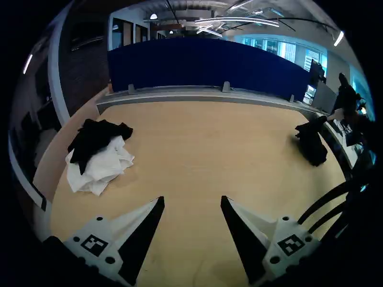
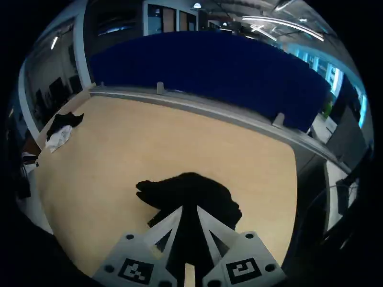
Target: Fold towel
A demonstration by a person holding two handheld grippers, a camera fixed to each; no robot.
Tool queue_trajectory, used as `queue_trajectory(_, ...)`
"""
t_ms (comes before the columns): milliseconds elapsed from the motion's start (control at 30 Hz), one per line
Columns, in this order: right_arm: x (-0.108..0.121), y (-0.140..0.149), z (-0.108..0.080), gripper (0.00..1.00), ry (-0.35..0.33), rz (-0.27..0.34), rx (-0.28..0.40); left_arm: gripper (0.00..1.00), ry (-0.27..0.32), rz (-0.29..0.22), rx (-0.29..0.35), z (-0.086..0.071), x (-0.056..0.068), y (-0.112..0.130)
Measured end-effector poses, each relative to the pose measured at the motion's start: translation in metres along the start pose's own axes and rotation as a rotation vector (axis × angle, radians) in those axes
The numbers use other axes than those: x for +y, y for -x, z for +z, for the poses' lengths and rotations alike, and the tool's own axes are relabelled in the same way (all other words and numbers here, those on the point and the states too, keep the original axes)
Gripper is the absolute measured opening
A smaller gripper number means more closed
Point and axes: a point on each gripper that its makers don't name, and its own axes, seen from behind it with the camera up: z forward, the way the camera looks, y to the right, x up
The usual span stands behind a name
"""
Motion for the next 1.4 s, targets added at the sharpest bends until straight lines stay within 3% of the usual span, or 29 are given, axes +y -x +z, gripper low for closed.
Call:
queue_trajectory(367,0.004,0.077,-0.006,0.06,0.023,0.059,-0.087,0.87,-0.003,0.007,-0.004,0.001,-0.002,0.000)
queue_trajectory(700,0.030,0.127,0.002,0.06,0.122,0.122,-0.183,0.87,-0.001,0.015,-0.006,0.001,0.000,0.000)
queue_trajectory(900,0.032,0.143,0.015,0.06,0.144,0.185,-0.196,0.87,-0.005,0.018,-0.009,0.001,-0.001,0.001)
queue_trajectory(1167,0.034,0.146,0.025,0.10,0.178,0.207,-0.168,0.87,-0.008,0.020,-0.007,0.001,-0.001,-0.002)
queue_trajectory(1267,0.035,0.145,0.025,0.16,0.192,0.208,-0.158,0.87,-0.006,0.022,-0.007,0.003,0.000,-0.003)
queue_trajectory(1400,0.037,0.147,0.022,0.31,0.214,0.207,-0.144,0.87,-0.001,0.030,-0.005,0.004,0.003,-0.004)
